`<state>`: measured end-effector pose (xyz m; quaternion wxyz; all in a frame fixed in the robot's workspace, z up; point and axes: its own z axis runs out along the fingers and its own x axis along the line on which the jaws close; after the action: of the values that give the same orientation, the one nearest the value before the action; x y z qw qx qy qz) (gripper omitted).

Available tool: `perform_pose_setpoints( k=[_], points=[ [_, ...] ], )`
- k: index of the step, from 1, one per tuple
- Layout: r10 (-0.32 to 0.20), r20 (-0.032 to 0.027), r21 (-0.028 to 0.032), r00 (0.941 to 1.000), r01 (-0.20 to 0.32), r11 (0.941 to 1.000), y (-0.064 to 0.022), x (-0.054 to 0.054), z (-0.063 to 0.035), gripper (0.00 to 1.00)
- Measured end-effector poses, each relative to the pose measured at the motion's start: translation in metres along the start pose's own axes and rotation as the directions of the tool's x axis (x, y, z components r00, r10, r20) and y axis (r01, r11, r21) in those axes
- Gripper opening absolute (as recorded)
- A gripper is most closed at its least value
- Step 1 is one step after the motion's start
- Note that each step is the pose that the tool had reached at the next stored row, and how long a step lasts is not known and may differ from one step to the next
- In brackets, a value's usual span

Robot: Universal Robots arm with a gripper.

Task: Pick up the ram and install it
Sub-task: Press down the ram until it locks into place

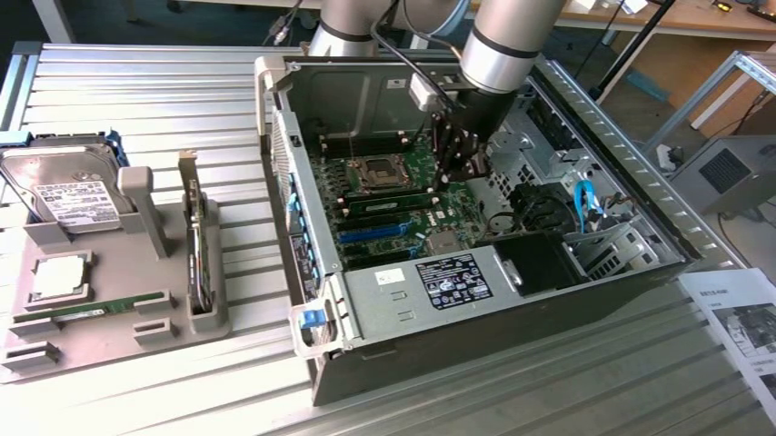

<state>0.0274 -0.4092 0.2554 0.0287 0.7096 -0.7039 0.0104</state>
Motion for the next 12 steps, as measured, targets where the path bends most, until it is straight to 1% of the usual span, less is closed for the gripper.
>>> perform_pose_setpoints(
  k=[2, 3, 5, 12],
  points=[
    [0.000, -0.0003, -0.0001, 1.0000, 0.000, 1.0000, -0.0001, -0.0002, 0.0033, 0.11],
    [0.000, -0.0002, -0.0001, 1.0000, 0.000, 1.0000, -0.0002, -0.0004, 0.0065, 0.11],
    [0.000, -0.0004, -0.0001, 1.0000, 0.000, 1.0000, -0.0003, -0.0006, 0.0092, 0.11],
    [0.000, -0.0003, -0.0001, 1.0000, 0.000, 1.0000, -0.0002, -0.0007, 0.0098, 0.11]
  ],
)
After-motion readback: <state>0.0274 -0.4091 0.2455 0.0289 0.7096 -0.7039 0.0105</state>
